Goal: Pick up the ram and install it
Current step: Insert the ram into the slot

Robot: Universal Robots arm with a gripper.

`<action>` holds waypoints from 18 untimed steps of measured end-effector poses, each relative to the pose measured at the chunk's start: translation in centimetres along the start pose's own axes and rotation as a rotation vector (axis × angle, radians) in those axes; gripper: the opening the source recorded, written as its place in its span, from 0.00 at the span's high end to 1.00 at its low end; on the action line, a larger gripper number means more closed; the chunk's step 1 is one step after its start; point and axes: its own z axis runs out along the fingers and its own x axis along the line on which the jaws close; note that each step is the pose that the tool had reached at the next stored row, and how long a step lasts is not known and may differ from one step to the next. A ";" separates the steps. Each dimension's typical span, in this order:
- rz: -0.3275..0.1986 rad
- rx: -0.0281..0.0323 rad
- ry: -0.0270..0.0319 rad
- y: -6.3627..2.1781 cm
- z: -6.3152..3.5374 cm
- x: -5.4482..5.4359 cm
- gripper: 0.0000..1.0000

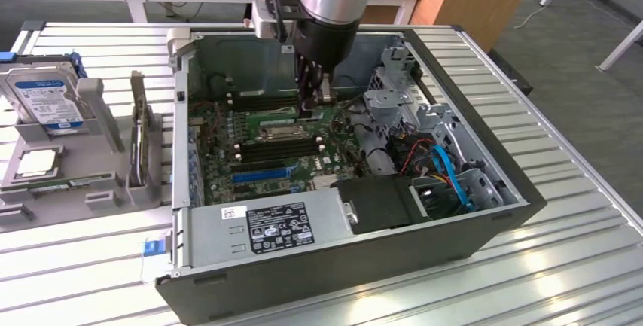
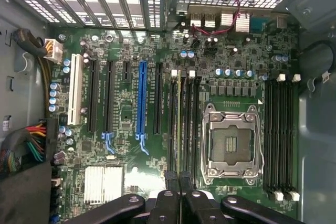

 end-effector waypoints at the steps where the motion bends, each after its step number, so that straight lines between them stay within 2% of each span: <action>1: 0.000 0.0001 0.0000 0.00 0.07 0.0 0.88; 18: 0.000 0.0002 0.0000 -0.01 1.38 0.1 0.88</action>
